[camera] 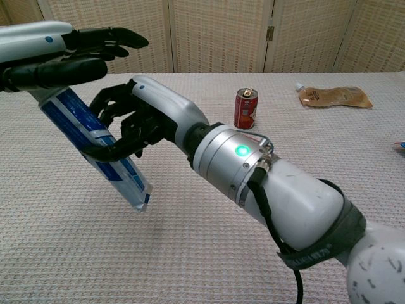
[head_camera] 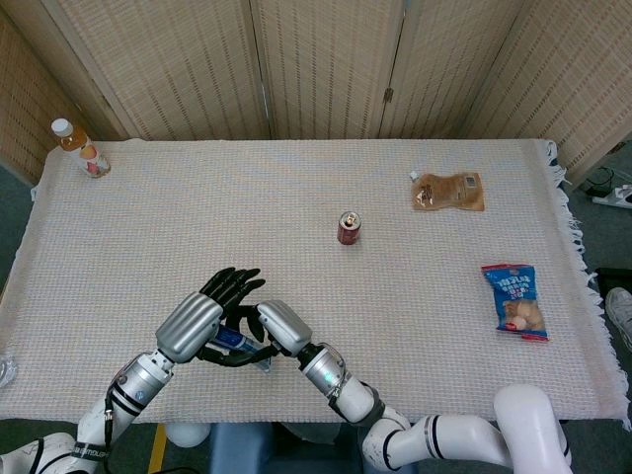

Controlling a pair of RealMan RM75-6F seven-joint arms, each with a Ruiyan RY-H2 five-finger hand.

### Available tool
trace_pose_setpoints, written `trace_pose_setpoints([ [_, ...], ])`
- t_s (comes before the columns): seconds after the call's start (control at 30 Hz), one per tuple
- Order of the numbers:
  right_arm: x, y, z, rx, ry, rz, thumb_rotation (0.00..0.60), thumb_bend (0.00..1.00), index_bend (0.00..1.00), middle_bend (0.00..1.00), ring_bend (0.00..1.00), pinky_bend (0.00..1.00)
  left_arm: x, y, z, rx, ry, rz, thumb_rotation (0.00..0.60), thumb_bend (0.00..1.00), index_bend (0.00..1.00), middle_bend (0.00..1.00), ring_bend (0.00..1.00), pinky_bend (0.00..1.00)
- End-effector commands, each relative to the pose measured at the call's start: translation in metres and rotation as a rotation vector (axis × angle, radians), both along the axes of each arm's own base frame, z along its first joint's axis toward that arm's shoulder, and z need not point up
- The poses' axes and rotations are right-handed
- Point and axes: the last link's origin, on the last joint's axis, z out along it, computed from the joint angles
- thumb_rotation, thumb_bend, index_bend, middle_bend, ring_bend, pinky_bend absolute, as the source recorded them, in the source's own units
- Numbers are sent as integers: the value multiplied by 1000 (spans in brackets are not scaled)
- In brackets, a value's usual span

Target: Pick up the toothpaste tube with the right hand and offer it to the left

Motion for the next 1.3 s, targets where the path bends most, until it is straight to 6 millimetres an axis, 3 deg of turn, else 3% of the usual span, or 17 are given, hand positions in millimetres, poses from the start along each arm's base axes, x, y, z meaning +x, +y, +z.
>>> trace_pose_setpoints([
  [0.03, -2, 0, -1, -3, 17, 4, 600, 729, 845, 743, 764, 667, 0, 1, 1, 4, 2, 7, 88, 101, 7, 44, 0, 0],
  [0.27, -33, -8, 10, -20, 159, 29, 600, 728, 845, 721, 749, 663, -4, 5, 18, -18, -126, 58, 91, 105, 7, 44, 0, 0],
  [0.4, -56, -19, 26, -128, 343, 80, 600, 729, 824, 695, 717, 636, -19, 11, 29, -16, -161, 96, 87, 107, 7, 44, 0, 0],
  [0.57, -71, -30, 39, -200, 600, 158, 600, 728, 735, 641, 681, 586, -36, 16, 33, 29, -125, 127, 87, 107, 7, 44, 0, 0],
  [0.83, -86, -38, 25, -217, 902, 206, 600, 728, 628, 466, 573, 464, -59, 17, 23, 88, -27, 173, 87, 107, 1, 44, 0, 0],
  [0.93, -89, -38, 18, -200, 962, 206, 600, 728, 403, 360, 450, 399, -63, 17, 24, 95, -29, 189, 90, 107, 0, 44, 0, 0],
  [1.0, -88, -37, 18, -181, 951, 187, 600, 728, 149, 215, 326, 339, -66, 17, 25, 102, -25, 196, 90, 107, 0, 44, 0, 0],
  [1.07, -85, -37, 22, -178, 918, 170, 600, 728, 26, 103, 236, 282, -69, 18, 26, 112, -21, 203, 90, 107, 0, 44, 0, 0],
  [1.17, -84, -36, 37, -204, 853, 149, 600, 729, 0, 27, 163, 235, -76, 19, 29, 126, -14, 223, 89, 107, 0, 44, 0, 0],
  [1.23, -89, -35, 55, -230, 813, 124, 600, 729, 0, 30, 160, 232, -83, 20, 33, 136, 2, 252, 95, 107, 0, 44, 0, 0],
  [1.3, -97, -33, 74, -270, 780, 95, 600, 729, 0, 73, 195, 233, -90, 21, 37, 153, 37, 278, 160, 107, 0, 43, 0, 0],
])
